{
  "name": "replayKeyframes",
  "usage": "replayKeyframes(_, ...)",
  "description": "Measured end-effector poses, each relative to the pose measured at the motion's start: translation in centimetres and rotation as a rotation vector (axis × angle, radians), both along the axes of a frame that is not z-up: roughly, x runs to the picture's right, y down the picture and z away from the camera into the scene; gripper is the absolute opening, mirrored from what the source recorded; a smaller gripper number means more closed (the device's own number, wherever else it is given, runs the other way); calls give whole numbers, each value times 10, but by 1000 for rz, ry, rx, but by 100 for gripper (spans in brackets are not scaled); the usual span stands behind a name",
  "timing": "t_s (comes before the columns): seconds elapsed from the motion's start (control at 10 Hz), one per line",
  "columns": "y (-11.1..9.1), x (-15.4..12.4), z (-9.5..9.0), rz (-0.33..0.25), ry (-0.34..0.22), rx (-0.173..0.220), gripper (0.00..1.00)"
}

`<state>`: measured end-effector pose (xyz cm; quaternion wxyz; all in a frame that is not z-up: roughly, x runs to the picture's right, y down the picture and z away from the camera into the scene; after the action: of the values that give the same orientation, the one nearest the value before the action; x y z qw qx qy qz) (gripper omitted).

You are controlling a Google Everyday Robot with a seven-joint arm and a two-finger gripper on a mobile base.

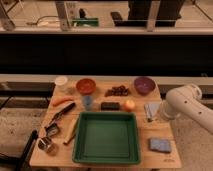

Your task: Place fork in table surface

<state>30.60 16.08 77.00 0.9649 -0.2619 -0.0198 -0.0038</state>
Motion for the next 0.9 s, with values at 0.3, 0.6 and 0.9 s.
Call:
replayKeyframes(0.3,9,6,11,12,12,-23,4)
replayKeyframes(0.6,24,7,26,19,16,-58,4)
replayKeyframes(0.9,37,11,38,26,26,-86,4)
